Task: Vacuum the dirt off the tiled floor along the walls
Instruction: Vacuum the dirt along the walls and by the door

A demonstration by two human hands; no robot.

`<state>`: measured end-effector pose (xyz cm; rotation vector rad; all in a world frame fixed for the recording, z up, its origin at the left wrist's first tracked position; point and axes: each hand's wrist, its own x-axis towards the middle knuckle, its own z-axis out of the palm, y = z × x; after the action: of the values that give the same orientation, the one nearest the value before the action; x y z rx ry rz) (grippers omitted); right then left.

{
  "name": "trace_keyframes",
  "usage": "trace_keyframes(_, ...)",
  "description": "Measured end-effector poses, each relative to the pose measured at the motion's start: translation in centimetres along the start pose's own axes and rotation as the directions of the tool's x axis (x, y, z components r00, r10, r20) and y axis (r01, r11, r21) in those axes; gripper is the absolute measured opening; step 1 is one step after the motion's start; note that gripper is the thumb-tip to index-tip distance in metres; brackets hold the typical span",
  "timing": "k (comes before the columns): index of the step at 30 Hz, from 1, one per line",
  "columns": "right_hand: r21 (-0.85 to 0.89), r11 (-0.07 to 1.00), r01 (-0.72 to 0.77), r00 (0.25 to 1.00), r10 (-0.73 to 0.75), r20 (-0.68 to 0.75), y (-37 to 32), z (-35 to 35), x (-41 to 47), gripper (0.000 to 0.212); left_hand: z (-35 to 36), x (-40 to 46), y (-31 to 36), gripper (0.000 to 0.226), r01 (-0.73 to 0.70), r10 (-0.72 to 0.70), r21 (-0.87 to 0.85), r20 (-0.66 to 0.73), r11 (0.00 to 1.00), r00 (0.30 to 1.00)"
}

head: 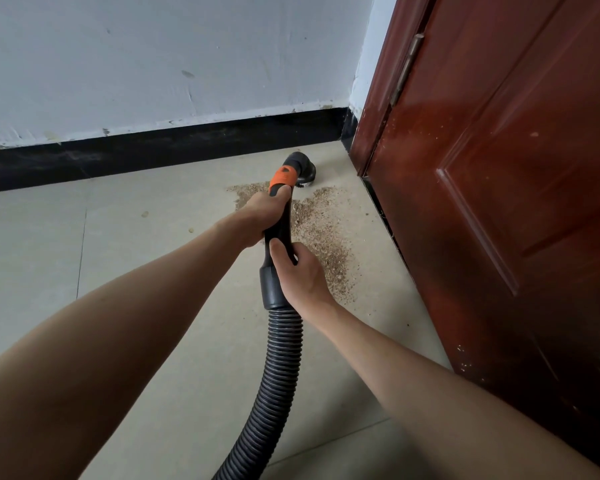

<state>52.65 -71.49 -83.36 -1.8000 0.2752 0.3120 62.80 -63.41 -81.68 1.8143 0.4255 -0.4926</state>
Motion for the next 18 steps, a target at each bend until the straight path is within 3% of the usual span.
trace_keyframes(18,-0.074,0.997,0.011,0.996,-0.004,0.091,-0.5,1.2,1.6,0.030,-1.9,0.6,-0.4,0.033,0.026,-0.029,-0.036,-0.076,0.999,0.997)
